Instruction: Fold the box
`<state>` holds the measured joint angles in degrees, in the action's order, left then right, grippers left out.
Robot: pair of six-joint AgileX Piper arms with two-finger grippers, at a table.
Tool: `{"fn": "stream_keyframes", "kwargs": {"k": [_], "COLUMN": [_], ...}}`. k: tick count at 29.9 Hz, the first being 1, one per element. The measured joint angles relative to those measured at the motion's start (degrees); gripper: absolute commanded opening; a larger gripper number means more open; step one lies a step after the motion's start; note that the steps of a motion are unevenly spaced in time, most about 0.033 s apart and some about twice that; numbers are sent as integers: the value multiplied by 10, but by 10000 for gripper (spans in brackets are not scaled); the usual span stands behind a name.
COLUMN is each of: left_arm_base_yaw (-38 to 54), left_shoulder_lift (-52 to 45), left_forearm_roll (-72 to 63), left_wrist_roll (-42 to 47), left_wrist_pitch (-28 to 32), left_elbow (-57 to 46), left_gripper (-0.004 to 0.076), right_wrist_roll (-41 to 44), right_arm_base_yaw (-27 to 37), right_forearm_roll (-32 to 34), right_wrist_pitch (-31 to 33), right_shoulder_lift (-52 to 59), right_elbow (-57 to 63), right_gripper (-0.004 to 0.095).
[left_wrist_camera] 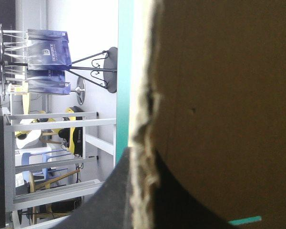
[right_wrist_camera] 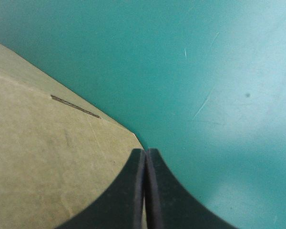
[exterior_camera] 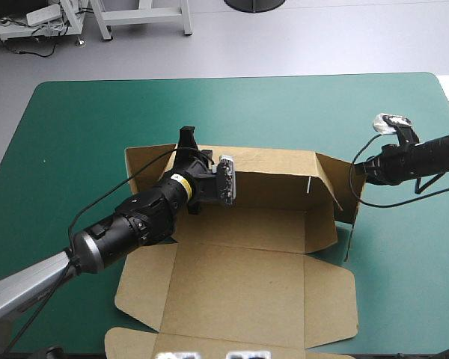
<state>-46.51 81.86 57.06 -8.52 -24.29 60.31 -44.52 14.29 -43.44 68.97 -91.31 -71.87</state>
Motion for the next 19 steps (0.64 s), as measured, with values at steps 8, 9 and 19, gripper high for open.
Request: {"fn": "stream_keyframes", "kwargs": {"k": [8,9,19], "left_arm_base_yaw": [-1,-1,-1], "left_shoulder_lift": [-1,-1,-1], "left_forearm_roll": [11,12,13], "left_wrist_roll": [22,27,34], "left_wrist_pitch": [5,5,5], "left_elbow": [-4,-4,-4], "left_gripper": [-6,-6,-6], "right_wrist_roll": [-34,-39,-109], "right_arm_base_yaw": [-3,-3,-3], "right_forearm_roll": [-13,-15,-17], "right_wrist_pitch": [1,2,-2], "right_shoulder_lift": [98,109,200], "right_elbow": [78,87,181], "right_gripper": [-24,-24,-2]}}
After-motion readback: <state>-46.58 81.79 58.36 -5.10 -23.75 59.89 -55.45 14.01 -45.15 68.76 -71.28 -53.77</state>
